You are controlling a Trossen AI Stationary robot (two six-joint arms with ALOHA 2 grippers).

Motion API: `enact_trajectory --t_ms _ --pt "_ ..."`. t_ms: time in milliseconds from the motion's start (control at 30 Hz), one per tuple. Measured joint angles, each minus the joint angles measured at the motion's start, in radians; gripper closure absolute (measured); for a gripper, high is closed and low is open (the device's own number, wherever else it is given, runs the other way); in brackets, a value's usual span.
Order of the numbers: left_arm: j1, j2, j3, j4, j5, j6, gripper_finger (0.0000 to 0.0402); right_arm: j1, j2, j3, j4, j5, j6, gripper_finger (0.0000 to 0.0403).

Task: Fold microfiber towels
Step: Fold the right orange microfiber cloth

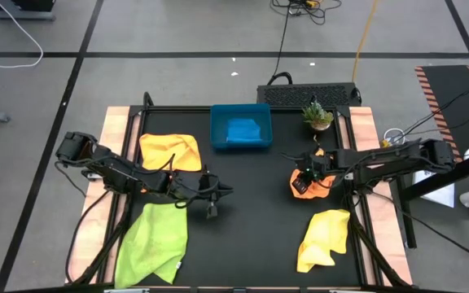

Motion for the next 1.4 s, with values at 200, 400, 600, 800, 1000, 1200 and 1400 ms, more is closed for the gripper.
enact_trajectory --t_ms 200,400,600,800,1000,1200,1400 --pt "0.0 0.0 0.0 0.006 0.0 -0.02 0.0362 -0.009 0.0 -0.011 0.069 -0.007 -0.09 0.0272" --pt "0.0 0.0 0.0 0.015 0.001 -0.056 0.0362 -0.009 0.0 -0.011 0.146 -0.006 -0.153 0.03" --pt "0.0 0.0 0.0 0.015 0.001 -0.057 0.0362 -0.01 0.0 -0.011 0.152 -0.004 -0.181 0.0357" --pt "0.0 0.0 0.0 0.015 0.001 -0.057 0.0362 -0.009 0.0 -0.011 0.171 -0.005 -0.241 0.0399" --pt "0.004 0.014 0.0 0.08 0.035 -0.015 0.0355 0.015 -0.019 0.02 0.272 -0.009 -0.331 0.0402" --pt "0.03 0.064 0.002 0.223 0.138 0.042 0.0295 0.059 -0.039 0.073 0.443 -0.078 -0.421 0.0402" --pt "0.065 0.088 0.002 0.249 0.125 0.011 0.0228 0.101 -0.037 0.187 0.484 -0.086 -0.52 0.0403"
